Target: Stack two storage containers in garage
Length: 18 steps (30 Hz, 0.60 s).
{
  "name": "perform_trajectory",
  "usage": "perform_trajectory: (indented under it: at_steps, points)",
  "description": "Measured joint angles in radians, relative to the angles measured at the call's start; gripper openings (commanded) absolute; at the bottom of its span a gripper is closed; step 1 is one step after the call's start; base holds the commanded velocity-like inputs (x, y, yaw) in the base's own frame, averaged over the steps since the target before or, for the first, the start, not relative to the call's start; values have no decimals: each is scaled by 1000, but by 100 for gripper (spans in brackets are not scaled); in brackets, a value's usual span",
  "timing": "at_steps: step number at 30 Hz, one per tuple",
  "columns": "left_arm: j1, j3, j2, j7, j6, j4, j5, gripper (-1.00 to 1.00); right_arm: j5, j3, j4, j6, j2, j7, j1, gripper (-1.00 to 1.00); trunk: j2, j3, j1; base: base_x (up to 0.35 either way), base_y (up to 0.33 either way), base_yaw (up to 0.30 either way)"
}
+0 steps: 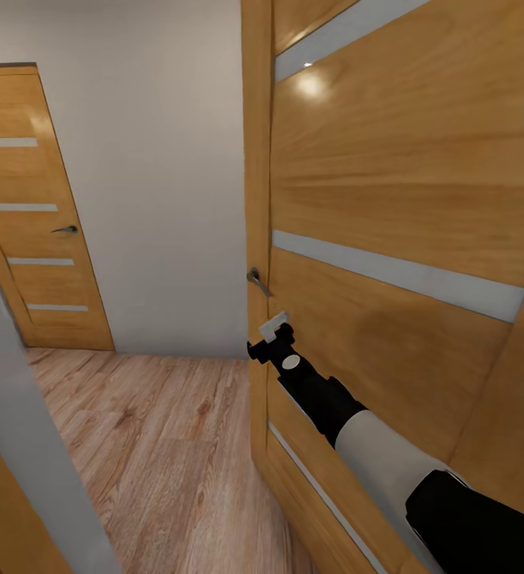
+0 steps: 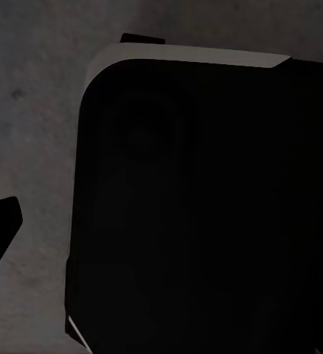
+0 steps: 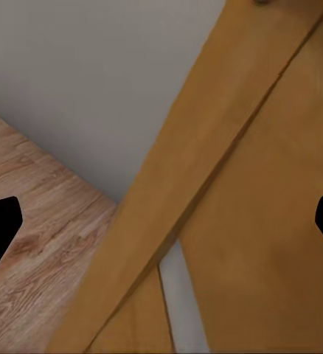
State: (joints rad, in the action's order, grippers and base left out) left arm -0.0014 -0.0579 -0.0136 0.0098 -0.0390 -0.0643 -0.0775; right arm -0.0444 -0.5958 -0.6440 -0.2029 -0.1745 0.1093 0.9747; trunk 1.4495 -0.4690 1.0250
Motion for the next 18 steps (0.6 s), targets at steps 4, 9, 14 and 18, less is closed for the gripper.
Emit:
perform_trajectory:
  at_steps: [4, 9, 14, 18]
  points:
    - [0, 1, 0, 0, 0, 0, 0, 100, 0, 1, 2, 2, 0, 1, 0, 100, 0, 0, 0, 0, -31, 0]
    - [0, 1, 0, -1, 0, 0, 0, 100, 1, 1, 4, -1, 0, 5, 0, 100, 0, 0, 0, 0, -6, 83]
    - [0, 0, -1, -1, 0, 0, 0, 100, 1, 2, 14, 5, 0, 7, 0, 100, 0, 0, 0, 0, 0, 82]
    - [0, 0, -1, -1, 0, 0, 0, 100, 2, 2, 15, 7, 0, 11, 0, 100, 0, 0, 0, 0, 0, 3]
